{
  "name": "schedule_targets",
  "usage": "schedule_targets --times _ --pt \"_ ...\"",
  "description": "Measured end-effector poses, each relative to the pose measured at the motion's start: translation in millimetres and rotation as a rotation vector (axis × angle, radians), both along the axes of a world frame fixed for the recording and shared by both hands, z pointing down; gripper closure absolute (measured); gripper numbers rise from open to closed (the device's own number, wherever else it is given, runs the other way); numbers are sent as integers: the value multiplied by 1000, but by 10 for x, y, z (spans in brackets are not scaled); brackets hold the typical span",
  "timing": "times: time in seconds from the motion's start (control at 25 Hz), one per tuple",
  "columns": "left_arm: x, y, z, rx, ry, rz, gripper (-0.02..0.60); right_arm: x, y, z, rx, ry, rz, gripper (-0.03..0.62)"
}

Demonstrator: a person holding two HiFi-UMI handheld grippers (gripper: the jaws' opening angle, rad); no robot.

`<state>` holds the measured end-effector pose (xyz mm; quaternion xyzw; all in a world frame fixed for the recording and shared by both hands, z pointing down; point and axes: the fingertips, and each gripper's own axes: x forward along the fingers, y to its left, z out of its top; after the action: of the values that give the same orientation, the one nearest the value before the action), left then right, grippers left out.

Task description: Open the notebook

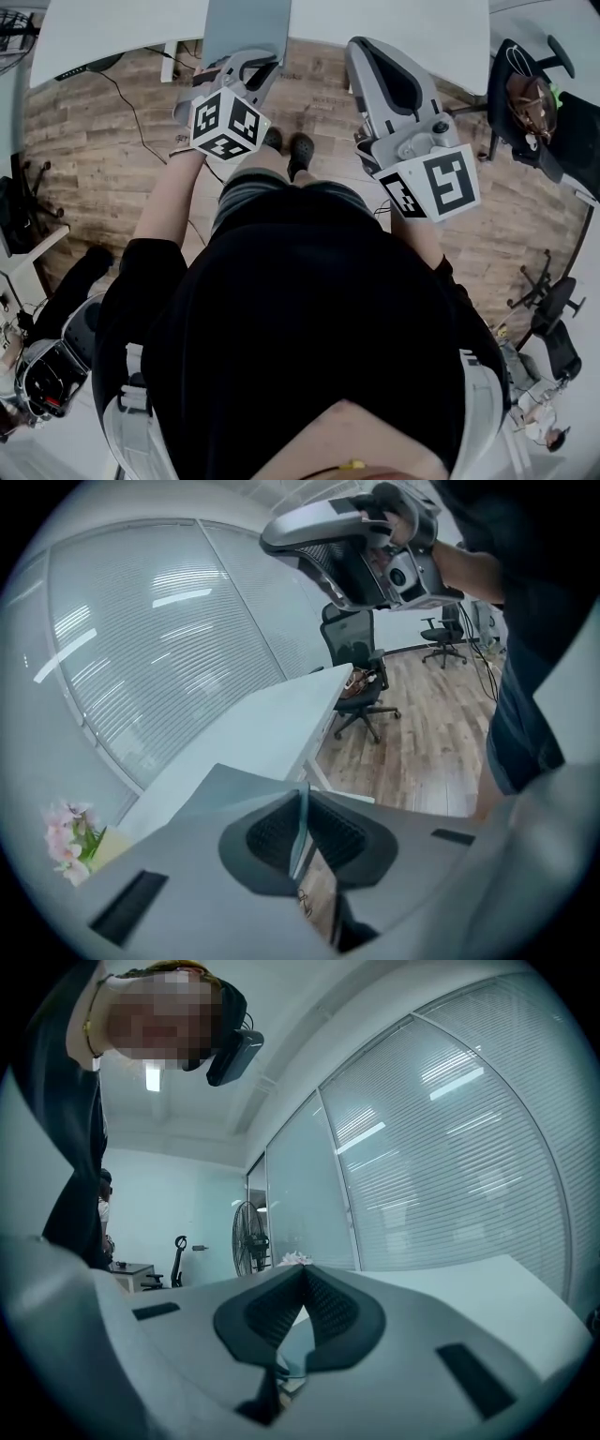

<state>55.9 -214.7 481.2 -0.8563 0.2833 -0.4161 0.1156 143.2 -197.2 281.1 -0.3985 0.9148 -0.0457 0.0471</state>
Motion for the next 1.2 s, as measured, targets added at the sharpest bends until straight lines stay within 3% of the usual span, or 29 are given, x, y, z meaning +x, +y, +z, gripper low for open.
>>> schedule_targets --times 0.36,0.72,1.2 --pt "-33 -46 -151 -6 87 -54 545 -1 20 -59 13 -6 -12 589" --pt "-128 -71 -410 -7 232 -131 546 -96 28 -161 41 3 -23 590" --pt "-377 -103 -877 -46 510 -228 548 -411 -34 -245 54 -8 -40 589"
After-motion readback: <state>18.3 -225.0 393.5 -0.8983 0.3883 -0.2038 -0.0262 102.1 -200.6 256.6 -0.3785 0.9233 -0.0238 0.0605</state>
